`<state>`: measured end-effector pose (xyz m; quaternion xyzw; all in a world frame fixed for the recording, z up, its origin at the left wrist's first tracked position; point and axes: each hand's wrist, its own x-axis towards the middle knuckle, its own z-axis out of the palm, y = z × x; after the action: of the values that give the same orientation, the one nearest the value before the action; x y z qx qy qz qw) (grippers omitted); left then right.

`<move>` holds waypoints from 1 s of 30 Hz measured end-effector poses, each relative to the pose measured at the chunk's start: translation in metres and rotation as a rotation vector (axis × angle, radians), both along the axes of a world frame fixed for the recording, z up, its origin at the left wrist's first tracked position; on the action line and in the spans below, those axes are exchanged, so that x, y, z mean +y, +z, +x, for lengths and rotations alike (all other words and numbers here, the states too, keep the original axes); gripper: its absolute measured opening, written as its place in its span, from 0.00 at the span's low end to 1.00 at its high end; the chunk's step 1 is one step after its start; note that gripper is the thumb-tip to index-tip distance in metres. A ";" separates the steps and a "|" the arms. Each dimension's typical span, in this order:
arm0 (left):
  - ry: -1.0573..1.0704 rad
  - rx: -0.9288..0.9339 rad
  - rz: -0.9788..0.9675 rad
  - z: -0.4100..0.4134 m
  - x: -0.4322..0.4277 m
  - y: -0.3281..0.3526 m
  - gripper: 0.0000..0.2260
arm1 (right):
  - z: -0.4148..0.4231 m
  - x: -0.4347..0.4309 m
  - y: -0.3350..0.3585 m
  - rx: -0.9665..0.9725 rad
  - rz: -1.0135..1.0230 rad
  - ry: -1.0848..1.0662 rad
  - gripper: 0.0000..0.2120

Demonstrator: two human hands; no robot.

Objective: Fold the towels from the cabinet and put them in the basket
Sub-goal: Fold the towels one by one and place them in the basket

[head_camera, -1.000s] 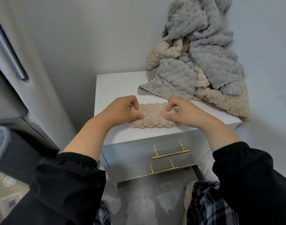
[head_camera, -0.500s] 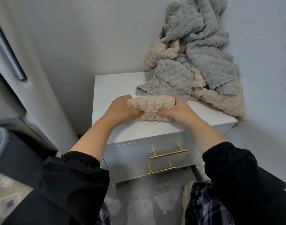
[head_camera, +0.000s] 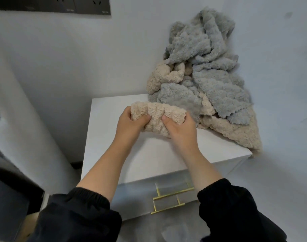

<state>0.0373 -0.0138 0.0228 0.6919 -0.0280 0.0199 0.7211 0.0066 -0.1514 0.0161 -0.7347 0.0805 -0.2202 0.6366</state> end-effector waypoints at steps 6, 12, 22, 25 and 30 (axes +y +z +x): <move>0.018 -0.144 -0.079 0.076 -0.030 0.059 0.10 | 0.070 -0.018 0.073 -0.165 -0.249 -0.183 0.11; 0.027 -0.094 -0.079 0.126 -0.064 0.110 0.09 | 0.116 -0.040 0.130 -0.104 -0.301 -0.240 0.09; -0.111 0.038 -0.010 0.126 -0.113 0.312 0.10 | 0.111 -0.093 0.335 0.155 -0.337 -0.274 0.11; -0.162 0.051 0.009 0.111 -0.128 0.388 0.11 | 0.090 -0.107 0.409 0.177 -0.348 -0.312 0.11; -0.236 0.075 0.018 0.082 -0.144 0.487 0.11 | 0.053 -0.121 0.507 0.205 -0.402 -0.395 0.10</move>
<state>0.1194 -0.1583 0.5102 0.6904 -0.0826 -0.0912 0.7129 0.0592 -0.2728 0.5233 -0.8345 0.2404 -0.2759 0.4119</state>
